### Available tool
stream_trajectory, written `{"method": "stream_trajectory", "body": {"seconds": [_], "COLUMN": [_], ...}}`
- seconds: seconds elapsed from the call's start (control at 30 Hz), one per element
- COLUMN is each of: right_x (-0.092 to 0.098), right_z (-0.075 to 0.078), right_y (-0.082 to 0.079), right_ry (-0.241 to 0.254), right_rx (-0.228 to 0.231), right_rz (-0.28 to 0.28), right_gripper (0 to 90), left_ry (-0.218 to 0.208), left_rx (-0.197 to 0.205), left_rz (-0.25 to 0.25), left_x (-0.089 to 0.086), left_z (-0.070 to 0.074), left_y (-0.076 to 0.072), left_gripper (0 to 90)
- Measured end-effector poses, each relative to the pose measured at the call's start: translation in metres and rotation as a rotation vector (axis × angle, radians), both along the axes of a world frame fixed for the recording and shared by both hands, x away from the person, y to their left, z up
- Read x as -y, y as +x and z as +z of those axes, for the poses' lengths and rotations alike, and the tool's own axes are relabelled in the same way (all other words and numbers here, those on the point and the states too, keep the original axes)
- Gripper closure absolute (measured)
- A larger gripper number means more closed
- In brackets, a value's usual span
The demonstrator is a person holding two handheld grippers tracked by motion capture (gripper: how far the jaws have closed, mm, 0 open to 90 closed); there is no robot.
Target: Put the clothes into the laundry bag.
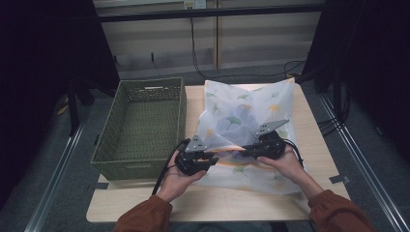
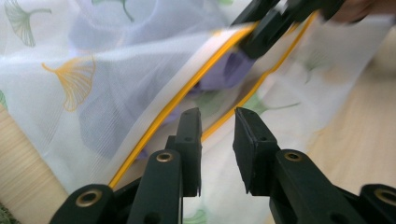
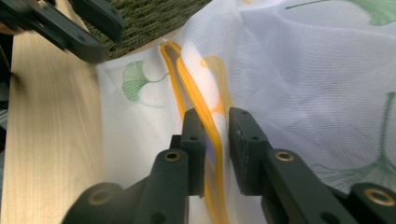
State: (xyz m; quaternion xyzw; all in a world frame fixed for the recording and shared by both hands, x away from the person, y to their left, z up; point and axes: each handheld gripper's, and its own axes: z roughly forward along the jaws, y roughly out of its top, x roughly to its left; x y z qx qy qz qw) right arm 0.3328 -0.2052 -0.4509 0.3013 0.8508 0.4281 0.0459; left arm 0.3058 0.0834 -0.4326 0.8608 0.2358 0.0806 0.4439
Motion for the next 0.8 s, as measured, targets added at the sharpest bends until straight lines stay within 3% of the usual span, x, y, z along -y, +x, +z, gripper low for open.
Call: {"method": "stream_trajectory", "body": {"seconds": [0.13,0.27,0.4,0.53,0.6,0.73,0.8], "right_x": [-0.002,-0.004,-0.010,-0.015,-0.019,-0.020,-0.021], "right_z": [-0.002,-0.003,-0.001,0.001,0.002,0.000,-0.003], "right_y": [-0.001,0.000,0.002,0.002,0.001,0.001,0.000], "right_ry": [-0.001,0.005,0.022,0.023,0.014,0.012,0.007], "right_rx": [-0.009,-0.007,0.005,0.021,0.025,0.030,0.016], "right_rz": [0.013,-0.011,-0.011,-0.001,0.014,0.012,0.015], "right_gripper": [72.9,66.1,68.1,67.8,64.4,70.3,75.3], "left_ry": [-0.034,-0.007,-0.051,-0.059,-0.061,-0.074,-0.120], "left_rx": [0.007,0.036,0.049,0.066,0.063,0.053,0.019], "left_rz": [0.016,0.047,0.078,0.097,0.107,0.120,0.121], "left_x": [-0.012,-0.026,-0.042,-0.053,-0.058,-0.068,-0.074], "left_z": [0.010,0.019,0.032,0.038,0.038,0.037,0.038], "left_y": [-0.004,-0.005,-0.004,-0.005,-0.006,-0.011,-0.012], "left_gripper": [69.9,67.0,66.9,66.4,64.3,63.7,63.5]}}
